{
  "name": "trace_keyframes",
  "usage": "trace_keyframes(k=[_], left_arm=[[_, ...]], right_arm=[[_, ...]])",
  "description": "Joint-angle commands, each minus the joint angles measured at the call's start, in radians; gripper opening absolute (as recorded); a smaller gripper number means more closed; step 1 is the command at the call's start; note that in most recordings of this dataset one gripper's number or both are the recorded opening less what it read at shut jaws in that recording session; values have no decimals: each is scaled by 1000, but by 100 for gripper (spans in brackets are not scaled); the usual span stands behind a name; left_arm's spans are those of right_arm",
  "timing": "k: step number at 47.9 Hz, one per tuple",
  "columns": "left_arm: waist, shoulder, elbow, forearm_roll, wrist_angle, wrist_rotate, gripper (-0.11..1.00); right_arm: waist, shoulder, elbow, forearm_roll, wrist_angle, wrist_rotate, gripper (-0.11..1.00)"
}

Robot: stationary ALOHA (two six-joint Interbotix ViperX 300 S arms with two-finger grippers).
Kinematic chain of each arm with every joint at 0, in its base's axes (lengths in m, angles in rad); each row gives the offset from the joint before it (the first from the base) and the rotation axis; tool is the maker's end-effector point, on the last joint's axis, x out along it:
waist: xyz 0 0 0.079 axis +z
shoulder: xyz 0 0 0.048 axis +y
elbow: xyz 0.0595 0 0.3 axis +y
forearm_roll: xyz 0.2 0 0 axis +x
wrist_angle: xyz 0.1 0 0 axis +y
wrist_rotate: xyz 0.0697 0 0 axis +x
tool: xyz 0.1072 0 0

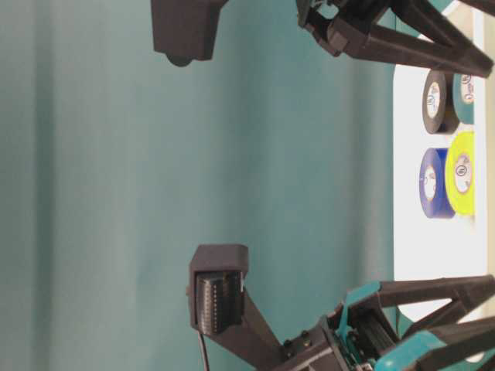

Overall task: Put the tape alternately from left to right into the white case.
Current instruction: 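Open the left gripper and withdraw it over the white roll, then move the right gripper down onto the red tape roll and grasp it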

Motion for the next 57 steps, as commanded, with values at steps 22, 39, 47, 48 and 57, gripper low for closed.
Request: trace_keyframes(k=[22, 39, 47, 48, 57], left_arm=[[-5, -31, 6, -2, -11, -11, 44], [-5, -31, 8, -2, -11, -11, 44], [-5, -31, 9, -2, -11, -11, 44], [-5, -31, 9, -2, -11, -11, 44], [-5, -29, 11, -2, -11, -11, 44]], right_arm=[[3, -12, -18, 2, -29, 3, 71], [40, 61, -83, 2, -71, 34, 71], [75, 101, -121, 2, -71, 37, 71], [77, 106, -124, 3, -71, 37, 71], [86, 147, -150, 2, -69, 40, 71]])
